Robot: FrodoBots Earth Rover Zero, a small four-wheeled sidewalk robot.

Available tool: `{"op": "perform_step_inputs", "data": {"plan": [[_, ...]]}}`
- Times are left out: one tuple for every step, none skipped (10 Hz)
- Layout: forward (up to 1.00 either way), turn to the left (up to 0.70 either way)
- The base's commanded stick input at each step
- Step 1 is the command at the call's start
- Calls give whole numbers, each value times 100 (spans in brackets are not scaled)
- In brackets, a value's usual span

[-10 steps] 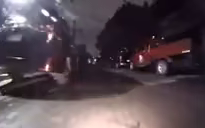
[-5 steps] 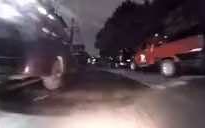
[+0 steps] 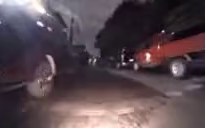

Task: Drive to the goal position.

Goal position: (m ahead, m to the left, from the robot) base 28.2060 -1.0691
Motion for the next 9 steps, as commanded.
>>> {"op": "perform_step_inputs", "data": {"plan": [[100,22],[100,27],[57,15],[0,0],[0,0],[0,0],[0,0],[100,7],[100,27]]}}
